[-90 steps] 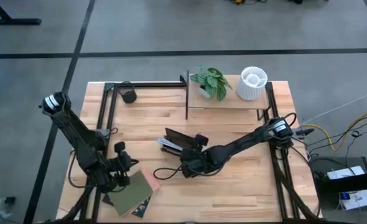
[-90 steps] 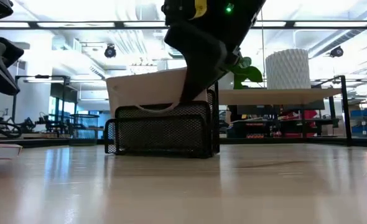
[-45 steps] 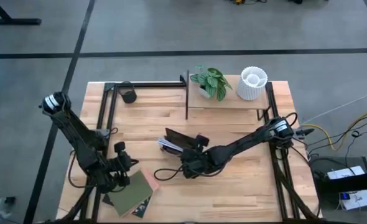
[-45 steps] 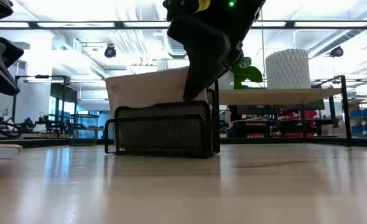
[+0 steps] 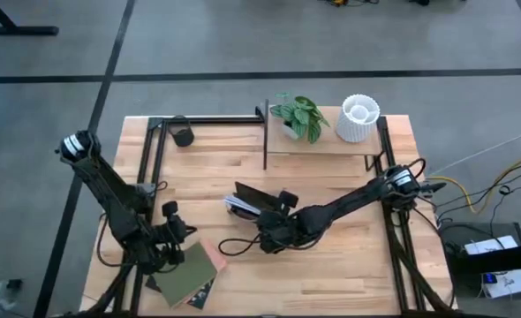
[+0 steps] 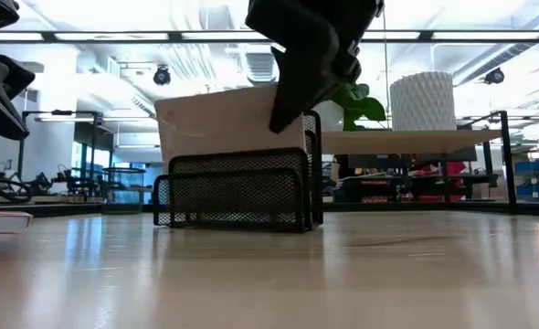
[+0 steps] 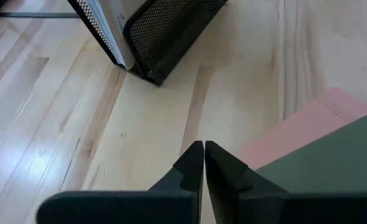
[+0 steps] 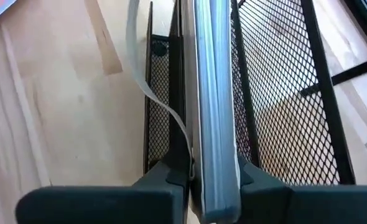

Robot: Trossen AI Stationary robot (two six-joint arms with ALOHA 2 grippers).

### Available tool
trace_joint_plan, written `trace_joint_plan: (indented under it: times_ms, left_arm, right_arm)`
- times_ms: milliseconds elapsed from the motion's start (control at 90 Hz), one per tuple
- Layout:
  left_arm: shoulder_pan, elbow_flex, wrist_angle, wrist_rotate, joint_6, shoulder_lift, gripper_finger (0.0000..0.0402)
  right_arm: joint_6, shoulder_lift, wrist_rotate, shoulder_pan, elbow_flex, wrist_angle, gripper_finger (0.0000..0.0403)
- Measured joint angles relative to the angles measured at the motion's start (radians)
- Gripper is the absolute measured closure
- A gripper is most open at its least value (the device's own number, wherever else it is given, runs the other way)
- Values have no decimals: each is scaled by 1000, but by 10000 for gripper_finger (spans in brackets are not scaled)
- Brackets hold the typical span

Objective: Stock shelves
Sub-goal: Put the white notebook into the black mesh bookshelf

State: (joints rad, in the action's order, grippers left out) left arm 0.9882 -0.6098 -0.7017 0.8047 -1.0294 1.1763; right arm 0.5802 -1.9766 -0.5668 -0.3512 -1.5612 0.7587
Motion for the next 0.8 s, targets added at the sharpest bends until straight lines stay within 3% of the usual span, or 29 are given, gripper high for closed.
trace_joint_plan:
  times_ms: [800]
  left_arm:
    - [0,12,8,2,0,0,402]
  right_arm:
    - [31,-33,-27,0,13,-37,380]
